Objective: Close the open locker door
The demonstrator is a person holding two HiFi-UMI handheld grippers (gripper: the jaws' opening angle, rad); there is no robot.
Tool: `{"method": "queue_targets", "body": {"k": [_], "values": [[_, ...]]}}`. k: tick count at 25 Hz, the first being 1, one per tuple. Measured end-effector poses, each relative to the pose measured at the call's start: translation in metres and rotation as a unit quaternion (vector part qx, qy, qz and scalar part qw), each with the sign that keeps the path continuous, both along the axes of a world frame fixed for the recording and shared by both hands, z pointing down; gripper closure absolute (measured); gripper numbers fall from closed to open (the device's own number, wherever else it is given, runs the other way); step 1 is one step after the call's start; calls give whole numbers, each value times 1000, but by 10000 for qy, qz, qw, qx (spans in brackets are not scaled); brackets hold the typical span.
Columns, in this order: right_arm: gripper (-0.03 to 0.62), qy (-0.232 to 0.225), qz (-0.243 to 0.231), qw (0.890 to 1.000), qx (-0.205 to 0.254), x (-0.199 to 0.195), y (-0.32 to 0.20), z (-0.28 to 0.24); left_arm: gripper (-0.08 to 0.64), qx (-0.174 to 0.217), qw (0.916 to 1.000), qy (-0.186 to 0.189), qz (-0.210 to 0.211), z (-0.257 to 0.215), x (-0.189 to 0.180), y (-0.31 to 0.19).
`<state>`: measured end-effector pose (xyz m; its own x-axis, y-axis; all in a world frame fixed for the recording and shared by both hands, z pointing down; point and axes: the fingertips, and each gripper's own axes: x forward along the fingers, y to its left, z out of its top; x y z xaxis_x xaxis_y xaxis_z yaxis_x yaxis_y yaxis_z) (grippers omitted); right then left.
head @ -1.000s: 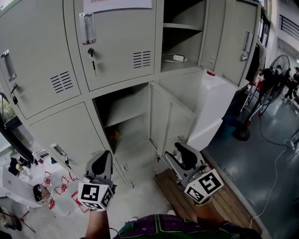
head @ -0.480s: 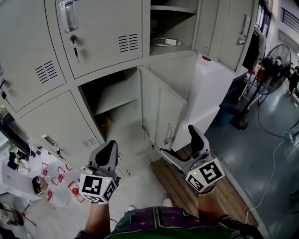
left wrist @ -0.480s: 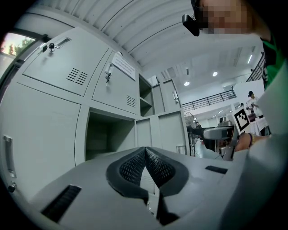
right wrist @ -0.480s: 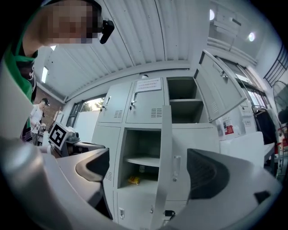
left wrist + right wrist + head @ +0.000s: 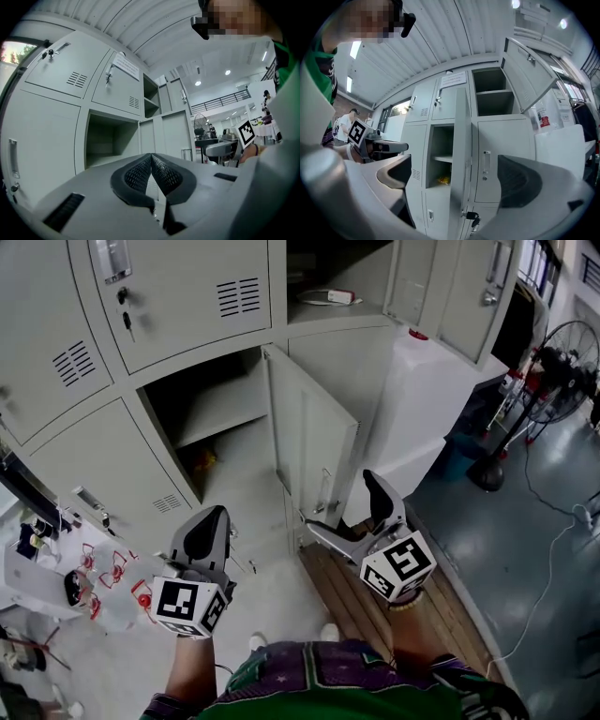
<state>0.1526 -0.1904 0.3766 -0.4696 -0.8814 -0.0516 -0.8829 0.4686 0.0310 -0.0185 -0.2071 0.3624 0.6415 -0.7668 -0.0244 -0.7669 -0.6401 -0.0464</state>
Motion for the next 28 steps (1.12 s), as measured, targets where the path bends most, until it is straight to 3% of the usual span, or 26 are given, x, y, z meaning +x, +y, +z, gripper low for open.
{"method": "queue_targets", "body": {"k": [13, 24, 28], "values": [[36, 139, -894, 9957, -190, -2, -20, 35, 538, 7, 9980, -55, -635, 22, 12, 12], [208, 137, -1440, 9889, -335, -3, -23, 51, 538, -61, 9954, -238, -927, 32, 23, 14], [307, 205, -1639, 9857, -318, -10, -17, 56, 538, -53, 9950, -325, -944, 36, 31, 17]]}}
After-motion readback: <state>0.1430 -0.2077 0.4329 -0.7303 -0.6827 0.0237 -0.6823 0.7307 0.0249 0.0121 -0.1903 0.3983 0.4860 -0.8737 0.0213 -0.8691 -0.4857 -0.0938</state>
